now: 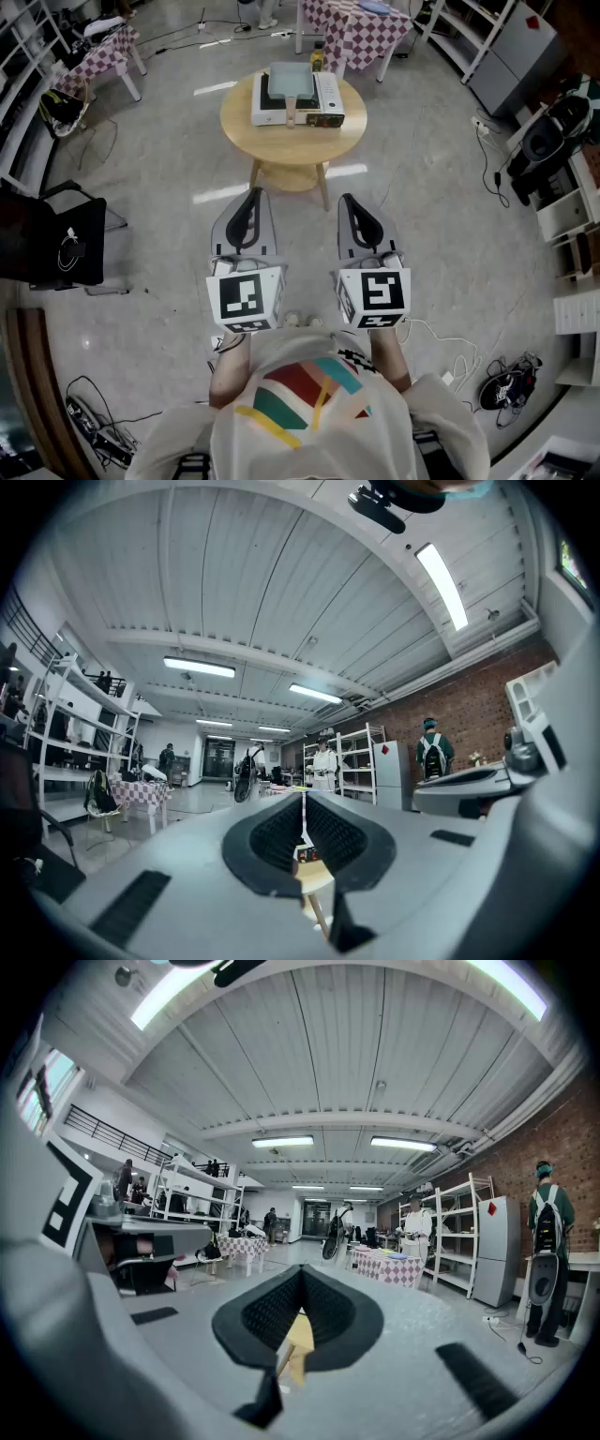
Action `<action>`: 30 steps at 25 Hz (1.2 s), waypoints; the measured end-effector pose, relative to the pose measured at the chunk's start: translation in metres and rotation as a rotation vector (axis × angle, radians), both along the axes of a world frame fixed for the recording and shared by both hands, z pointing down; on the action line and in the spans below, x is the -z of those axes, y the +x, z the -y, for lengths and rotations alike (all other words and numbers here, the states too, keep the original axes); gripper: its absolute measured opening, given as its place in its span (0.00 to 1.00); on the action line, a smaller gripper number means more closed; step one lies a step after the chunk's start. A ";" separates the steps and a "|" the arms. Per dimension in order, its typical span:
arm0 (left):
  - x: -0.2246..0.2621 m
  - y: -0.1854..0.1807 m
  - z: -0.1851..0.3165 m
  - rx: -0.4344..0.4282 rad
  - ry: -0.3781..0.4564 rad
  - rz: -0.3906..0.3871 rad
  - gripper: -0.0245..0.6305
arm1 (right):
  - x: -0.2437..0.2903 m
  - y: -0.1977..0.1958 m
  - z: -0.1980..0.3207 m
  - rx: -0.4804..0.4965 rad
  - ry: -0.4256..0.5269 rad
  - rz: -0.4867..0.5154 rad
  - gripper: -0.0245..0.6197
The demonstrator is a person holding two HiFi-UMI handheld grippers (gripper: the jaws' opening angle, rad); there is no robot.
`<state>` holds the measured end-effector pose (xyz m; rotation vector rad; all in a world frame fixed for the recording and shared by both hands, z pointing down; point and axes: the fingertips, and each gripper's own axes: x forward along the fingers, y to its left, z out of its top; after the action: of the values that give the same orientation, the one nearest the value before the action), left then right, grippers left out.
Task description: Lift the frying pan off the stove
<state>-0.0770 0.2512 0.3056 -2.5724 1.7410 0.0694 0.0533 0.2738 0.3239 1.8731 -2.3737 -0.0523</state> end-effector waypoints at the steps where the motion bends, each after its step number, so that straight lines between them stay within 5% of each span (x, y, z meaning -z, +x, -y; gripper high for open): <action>1: -0.001 0.000 0.002 0.000 0.000 0.000 0.05 | -0.001 0.001 0.002 -0.003 -0.001 0.001 0.04; 24: -0.014 -0.017 0.045 -0.024 0.034 -0.004 0.05 | -0.023 -0.009 0.031 -0.018 -0.016 0.022 0.04; 30: -0.027 -0.030 0.060 -0.026 -0.036 -0.079 0.05 | -0.032 -0.015 0.037 -0.025 -0.031 0.004 0.04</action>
<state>-0.1069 0.1917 0.3322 -2.6526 1.7506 0.1438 0.0381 0.2365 0.3564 1.8904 -2.3392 -0.0093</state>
